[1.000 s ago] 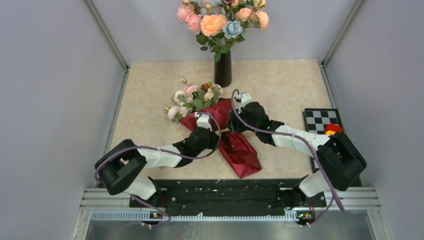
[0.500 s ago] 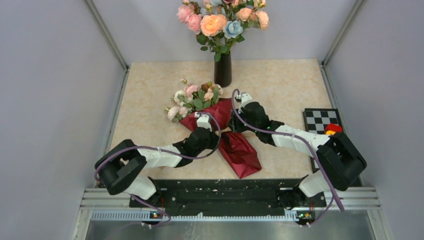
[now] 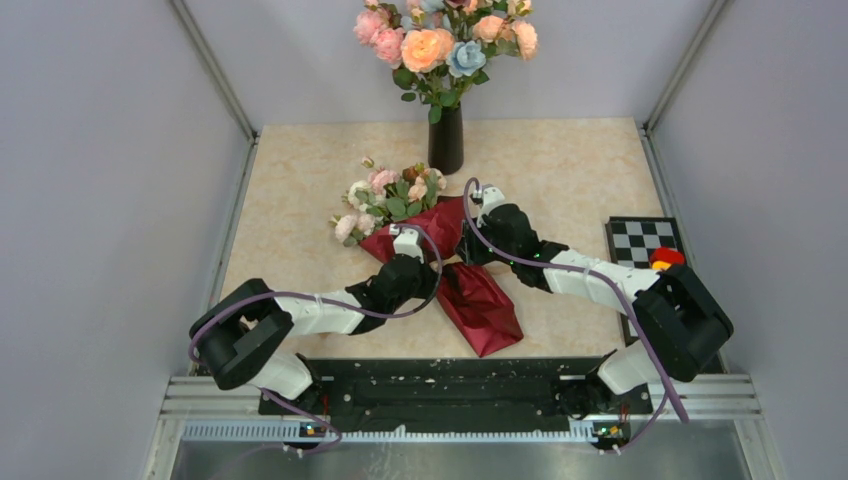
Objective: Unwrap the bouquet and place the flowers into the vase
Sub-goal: Untie the ribbon from the wrapping paper.
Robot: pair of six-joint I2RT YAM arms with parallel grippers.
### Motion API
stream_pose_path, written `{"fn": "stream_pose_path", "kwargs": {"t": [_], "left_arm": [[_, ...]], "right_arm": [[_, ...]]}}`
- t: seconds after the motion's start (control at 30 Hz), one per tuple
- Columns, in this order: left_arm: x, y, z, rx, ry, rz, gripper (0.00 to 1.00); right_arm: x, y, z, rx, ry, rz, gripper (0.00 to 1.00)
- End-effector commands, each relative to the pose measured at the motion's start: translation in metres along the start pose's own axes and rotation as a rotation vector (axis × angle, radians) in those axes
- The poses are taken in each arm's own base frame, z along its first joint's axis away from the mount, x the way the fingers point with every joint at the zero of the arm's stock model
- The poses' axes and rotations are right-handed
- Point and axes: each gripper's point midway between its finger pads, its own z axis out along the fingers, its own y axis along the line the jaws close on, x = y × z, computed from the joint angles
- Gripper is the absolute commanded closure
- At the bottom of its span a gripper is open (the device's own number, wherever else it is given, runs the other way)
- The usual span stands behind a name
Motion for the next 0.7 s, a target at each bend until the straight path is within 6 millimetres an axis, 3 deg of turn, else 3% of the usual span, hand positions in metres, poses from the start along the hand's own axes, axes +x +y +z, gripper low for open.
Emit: {"fn": "stream_pose_path", "kwargs": {"t": [0.0, 0.33, 0.67], "left_arm": [[-0.017, -0.010, 0.000, 0.019, -0.042, -0.022, 1.00], [-0.018, -0.009, -0.001, 0.013, -0.045, -0.024, 1.00], [-0.013, 0.006, -0.001, -0.057, -0.033, -0.036, 1.00]], "right_arm": [[0.001, 0.002, 0.003, 0.001, -0.007, 0.002, 0.63], [0.005, 0.000, -0.001, 0.005, 0.002, 0.005, 0.74], [-0.012, -0.012, -0.018, 0.094, -0.051, 0.041, 0.90]]}}
